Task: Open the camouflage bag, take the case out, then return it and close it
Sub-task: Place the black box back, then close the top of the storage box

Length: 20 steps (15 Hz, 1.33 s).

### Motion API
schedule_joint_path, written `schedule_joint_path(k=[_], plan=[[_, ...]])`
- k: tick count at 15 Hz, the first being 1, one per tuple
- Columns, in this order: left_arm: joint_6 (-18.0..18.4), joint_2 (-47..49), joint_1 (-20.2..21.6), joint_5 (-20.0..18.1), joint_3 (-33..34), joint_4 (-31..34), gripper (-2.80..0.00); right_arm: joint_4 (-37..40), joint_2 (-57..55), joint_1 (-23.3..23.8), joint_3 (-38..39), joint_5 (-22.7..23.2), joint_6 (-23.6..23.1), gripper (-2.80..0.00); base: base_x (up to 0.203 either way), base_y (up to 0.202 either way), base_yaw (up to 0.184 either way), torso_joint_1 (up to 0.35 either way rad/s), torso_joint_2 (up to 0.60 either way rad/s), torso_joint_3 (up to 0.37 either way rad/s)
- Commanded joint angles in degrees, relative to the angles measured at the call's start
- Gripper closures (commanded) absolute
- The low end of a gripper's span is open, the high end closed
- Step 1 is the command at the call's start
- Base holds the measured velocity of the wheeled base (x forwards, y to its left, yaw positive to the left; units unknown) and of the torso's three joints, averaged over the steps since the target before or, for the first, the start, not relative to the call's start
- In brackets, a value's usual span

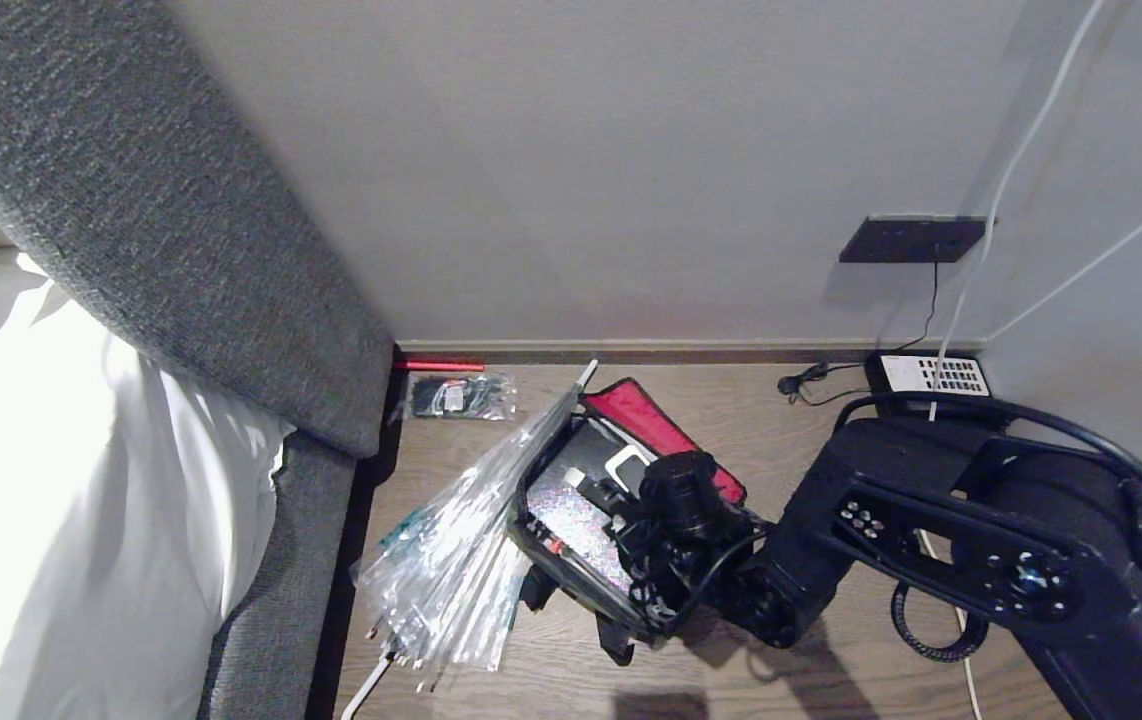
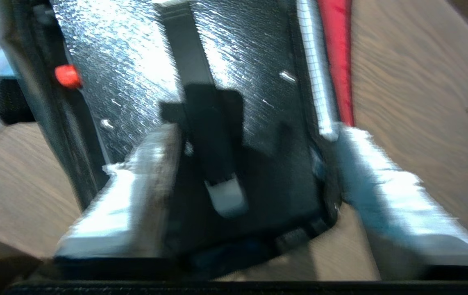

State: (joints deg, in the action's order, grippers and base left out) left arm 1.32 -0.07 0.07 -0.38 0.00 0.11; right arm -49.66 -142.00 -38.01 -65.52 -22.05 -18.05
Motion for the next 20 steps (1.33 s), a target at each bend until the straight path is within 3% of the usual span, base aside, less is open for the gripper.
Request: schedule_joint_path(k=[1, 4, 10, 13, 15, 18, 20], plan=[[0.0, -0.1, 0.0, 0.0, 0.0, 0.1, 0.00, 0.1, 6.1, -0.4, 3.8, 0.6, -0.1, 0.00, 0.000, 0.000, 0.000, 0.000, 0.00, 0.000], [0.0, -0.2, 0.0, 0.0, 0.0, 0.1, 0.00, 3.8, 14.4, -0.6, 9.1, 5.1, 0.6, 0.00, 0.000, 0.000, 0.000, 0.000, 0.00, 0.000], [0.0, -0.1, 0.1, 0.0, 0.0, 0.1, 0.00, 11.9, 30.4, 0.9, 18.0, 6.8, 6.2, 0.00, 0.000, 0.000, 0.000, 0.000, 0.00, 0.000], [0.0, 0.0, 0.1, 0.0, 0.0, 0.0, 0.00, 14.0, 40.2, 2.6, 26.3, 12.6, 7.9, 0.00, 0.000, 0.000, 0.000, 0.000, 0.00, 0.000], [0.0, 0.0, 0.1, 0.0, 0.0, 0.0, 0.00, 15.6, 46.9, 2.7, 31.2, 14.1, 8.2, 0.00, 0.000, 0.000, 0.000, 0.000, 0.00, 0.000], [0.0, 0.0, 0.1, 0.0, 0.0, 0.0, 0.00, 16.8, 54.1, 3.5, 34.7, 13.4, 7.8, 0.00, 0.000, 0.000, 0.000, 0.000, 0.00, 0.000], [0.0, 0.0, 0.1, 0.0, 0.0, 0.0, 0.00, 17.2, 55.5, 4.9, 35.3, 7.3, 7.6, 0.00, 0.000, 0.000, 0.000, 0.000, 0.00, 0.000]])
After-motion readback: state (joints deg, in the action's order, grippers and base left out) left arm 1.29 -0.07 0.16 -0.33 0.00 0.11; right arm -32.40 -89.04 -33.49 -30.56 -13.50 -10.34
